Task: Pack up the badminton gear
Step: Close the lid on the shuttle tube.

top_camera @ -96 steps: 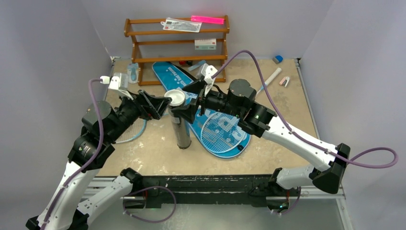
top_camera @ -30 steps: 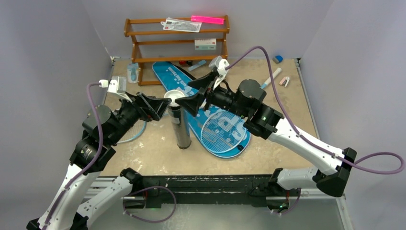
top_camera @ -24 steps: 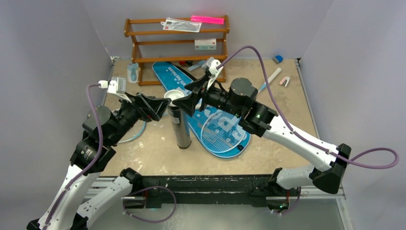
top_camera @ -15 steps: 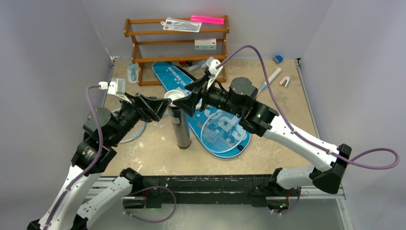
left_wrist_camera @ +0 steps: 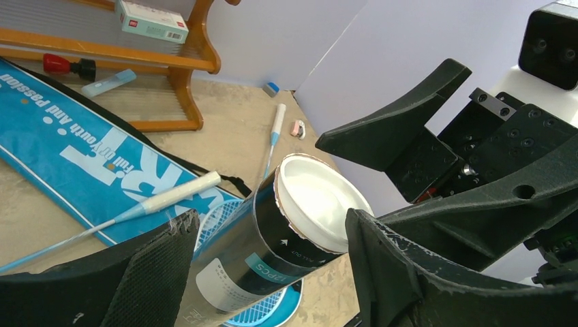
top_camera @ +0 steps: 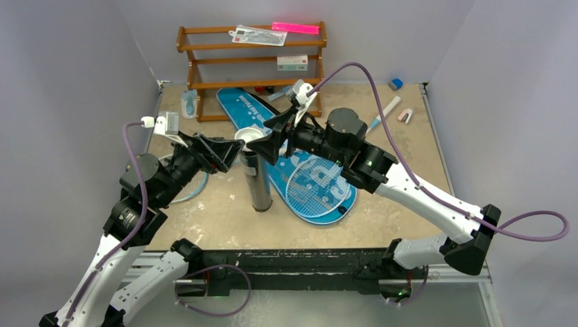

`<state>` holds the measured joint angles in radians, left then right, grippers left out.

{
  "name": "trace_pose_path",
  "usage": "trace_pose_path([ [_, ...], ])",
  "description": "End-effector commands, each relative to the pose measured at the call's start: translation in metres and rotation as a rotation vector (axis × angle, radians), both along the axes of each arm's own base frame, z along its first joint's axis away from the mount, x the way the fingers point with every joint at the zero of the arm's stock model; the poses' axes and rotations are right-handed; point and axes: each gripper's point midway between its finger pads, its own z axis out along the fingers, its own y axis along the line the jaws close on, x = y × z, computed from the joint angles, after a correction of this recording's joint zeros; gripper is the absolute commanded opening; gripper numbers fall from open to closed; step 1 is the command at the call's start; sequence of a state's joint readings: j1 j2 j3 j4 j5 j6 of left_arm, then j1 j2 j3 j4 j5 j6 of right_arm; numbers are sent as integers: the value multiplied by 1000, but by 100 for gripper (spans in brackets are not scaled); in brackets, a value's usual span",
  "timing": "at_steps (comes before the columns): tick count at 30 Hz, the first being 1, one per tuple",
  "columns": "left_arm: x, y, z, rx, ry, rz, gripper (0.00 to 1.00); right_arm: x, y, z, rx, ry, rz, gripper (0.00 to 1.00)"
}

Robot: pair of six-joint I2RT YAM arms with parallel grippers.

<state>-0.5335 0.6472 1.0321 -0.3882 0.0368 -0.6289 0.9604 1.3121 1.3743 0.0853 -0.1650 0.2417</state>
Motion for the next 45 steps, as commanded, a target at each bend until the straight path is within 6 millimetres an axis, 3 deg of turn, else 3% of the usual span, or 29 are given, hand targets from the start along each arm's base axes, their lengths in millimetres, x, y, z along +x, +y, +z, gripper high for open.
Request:
trace_pose_path([
  [1,-8,6,-100,237,284,-17,75,3,-1,-6,-74,2,-13,82],
  [7,-7,6,-97,240,283,-13,75,9,-7,47,27,-28,-67,83],
  [10,-7,7,-99,240,284,-12,75,10,-7,57,50,-39,-72,83],
  [14,-7,7,-97,238,282,-12,75,12,-6,36,10,-12,-81,79],
  [20,-8,6,-98,239,284,-18,75,12,-6,-24,-94,58,-78,76],
  [22,-8,6,-98,240,285,-18,75,13,-6,-25,-104,57,-80,76],
  [29,-9,6,-98,238,285,-17,75,16,-7,45,-36,-53,-90,76],
  [32,-9,7,-99,239,287,-15,75,13,-10,63,-7,-77,-86,76],
  [35,-9,7,-103,241,296,-14,75,13,-11,50,-16,-64,-89,76],
  [41,-10,8,-115,244,323,-10,67,9,0,-16,-130,48,-37,77],
  [42,-11,8,-117,241,327,-10,66,10,0,-20,-140,53,-40,77],
  [45,-12,8,-120,236,336,-9,63,11,0,-7,-130,29,-45,77],
])
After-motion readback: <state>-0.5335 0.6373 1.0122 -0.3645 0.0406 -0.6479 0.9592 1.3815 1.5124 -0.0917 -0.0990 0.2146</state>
